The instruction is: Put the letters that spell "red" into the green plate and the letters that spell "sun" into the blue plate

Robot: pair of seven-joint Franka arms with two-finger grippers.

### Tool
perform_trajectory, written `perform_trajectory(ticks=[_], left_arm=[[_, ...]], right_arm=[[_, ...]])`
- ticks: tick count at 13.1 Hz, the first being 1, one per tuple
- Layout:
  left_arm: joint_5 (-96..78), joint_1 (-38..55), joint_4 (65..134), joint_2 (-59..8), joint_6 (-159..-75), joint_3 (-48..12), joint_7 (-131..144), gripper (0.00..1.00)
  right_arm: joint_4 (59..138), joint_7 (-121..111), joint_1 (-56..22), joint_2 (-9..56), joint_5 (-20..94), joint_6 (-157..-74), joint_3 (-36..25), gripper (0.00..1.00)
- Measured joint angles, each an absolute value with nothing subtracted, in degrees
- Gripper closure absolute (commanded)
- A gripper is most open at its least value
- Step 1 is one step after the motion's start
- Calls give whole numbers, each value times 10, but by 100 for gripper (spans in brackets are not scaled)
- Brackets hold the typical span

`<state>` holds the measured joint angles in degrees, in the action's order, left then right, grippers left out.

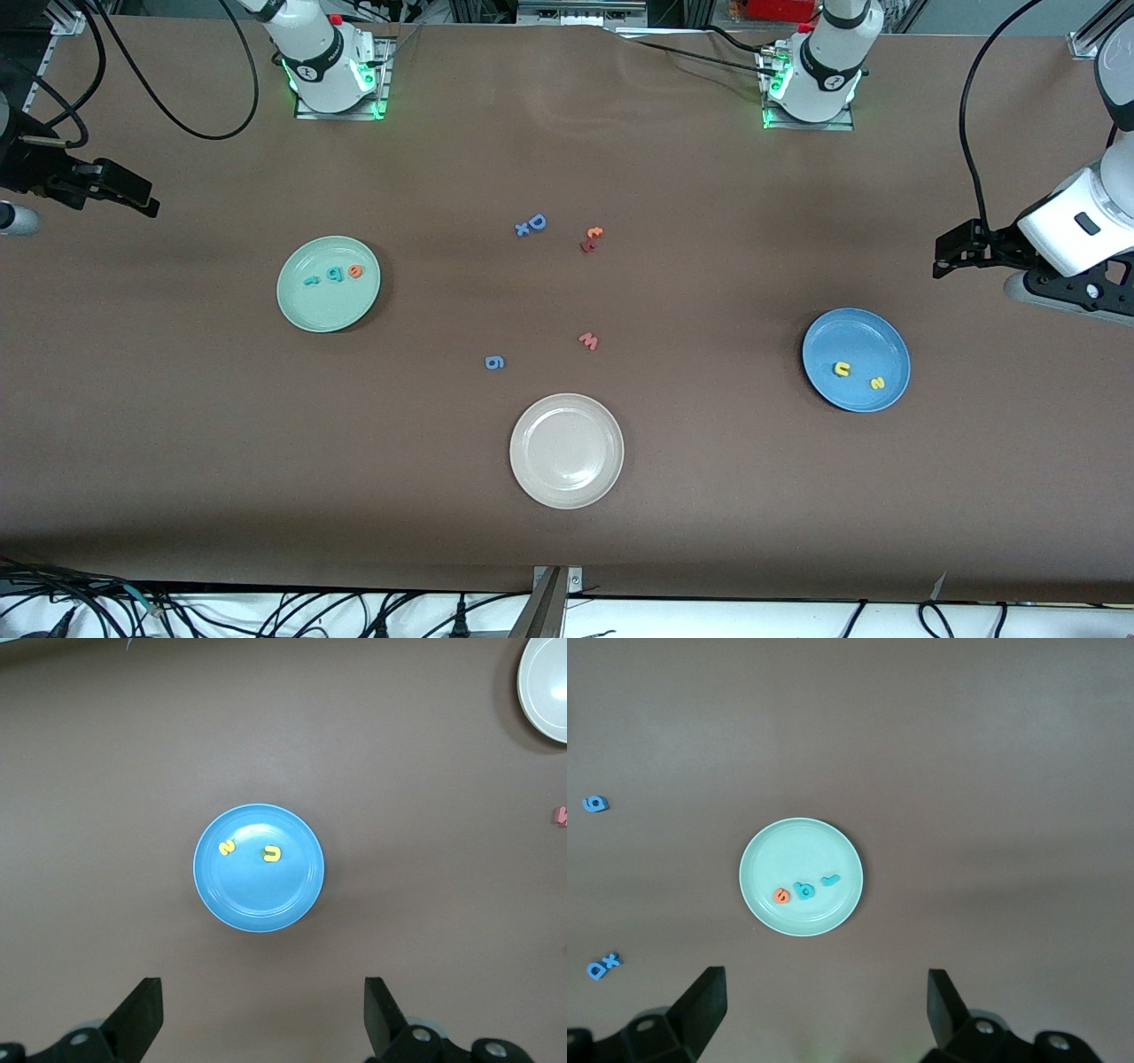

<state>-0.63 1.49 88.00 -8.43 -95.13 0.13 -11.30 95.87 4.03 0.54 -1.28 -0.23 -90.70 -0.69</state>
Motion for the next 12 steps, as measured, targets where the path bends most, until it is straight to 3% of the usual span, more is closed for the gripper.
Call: perform_trajectory(ticks=[12], left_arm=[[-6, 15, 880, -83, -951, 1, -115, 0]], right_arm=[[961, 11, 6, -14, -6, -921, -3, 0]])
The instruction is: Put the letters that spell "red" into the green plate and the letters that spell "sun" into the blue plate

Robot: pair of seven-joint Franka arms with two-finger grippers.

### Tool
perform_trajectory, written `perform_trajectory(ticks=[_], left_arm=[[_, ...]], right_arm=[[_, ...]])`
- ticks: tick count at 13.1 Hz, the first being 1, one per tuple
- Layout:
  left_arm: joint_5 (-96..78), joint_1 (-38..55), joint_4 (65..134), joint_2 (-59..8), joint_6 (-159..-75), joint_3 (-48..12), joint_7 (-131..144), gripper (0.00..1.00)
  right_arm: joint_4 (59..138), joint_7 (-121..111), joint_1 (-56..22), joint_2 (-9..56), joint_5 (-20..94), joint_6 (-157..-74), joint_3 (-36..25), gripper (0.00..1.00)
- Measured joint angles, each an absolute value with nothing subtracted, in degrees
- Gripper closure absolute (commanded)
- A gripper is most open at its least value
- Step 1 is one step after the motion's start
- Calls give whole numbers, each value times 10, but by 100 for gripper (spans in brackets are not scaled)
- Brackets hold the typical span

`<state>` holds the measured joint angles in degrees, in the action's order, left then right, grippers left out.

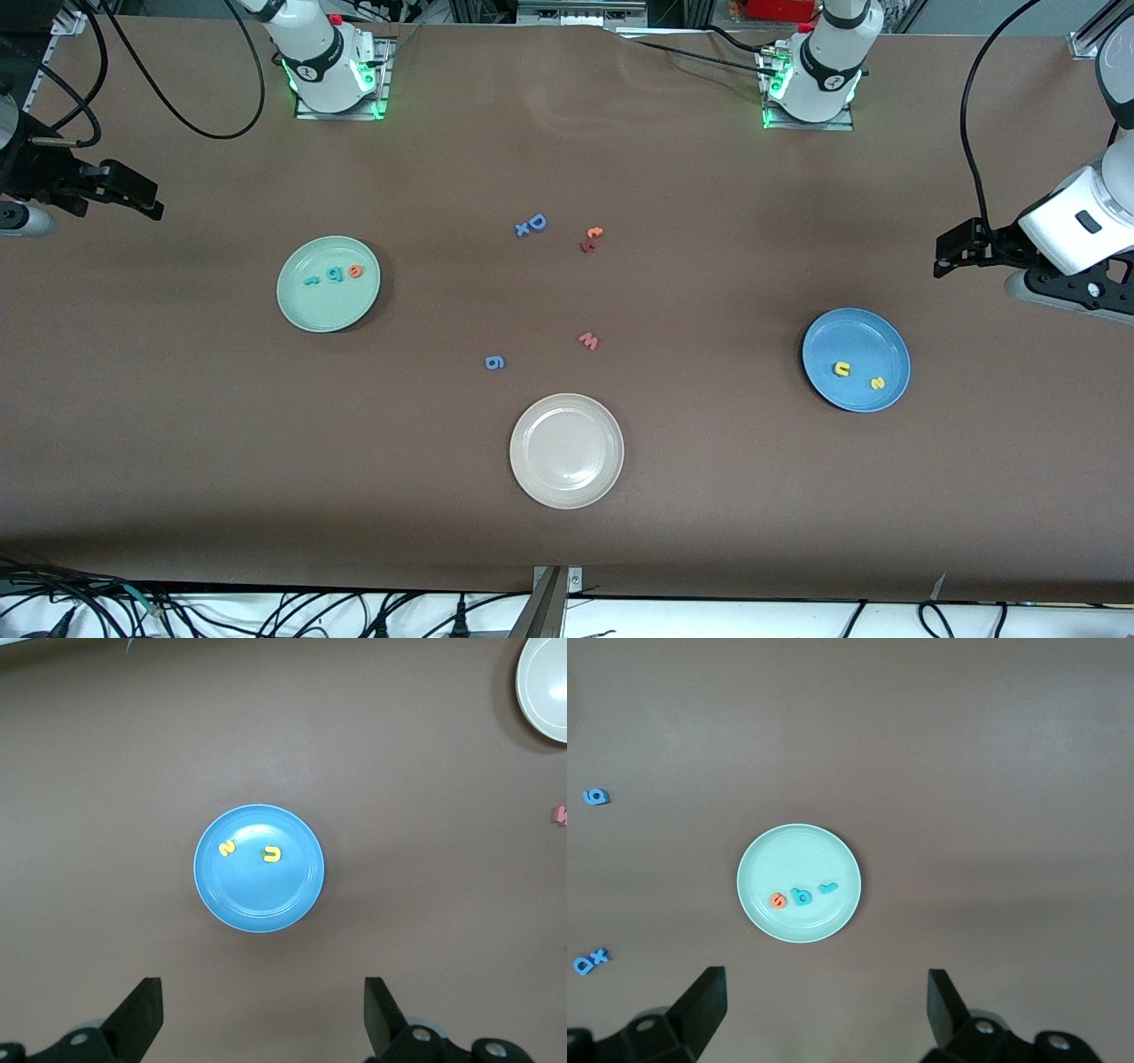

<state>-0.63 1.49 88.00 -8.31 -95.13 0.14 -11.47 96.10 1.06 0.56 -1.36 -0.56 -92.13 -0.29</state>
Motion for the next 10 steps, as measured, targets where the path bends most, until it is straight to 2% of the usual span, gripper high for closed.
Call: perform_trajectory(ticks=[10], left_arm=[[-6, 15, 880, -81, -948, 1, -115, 0]], right_arm=[[951, 10, 6, -1, -6, -922, -3, 0]])
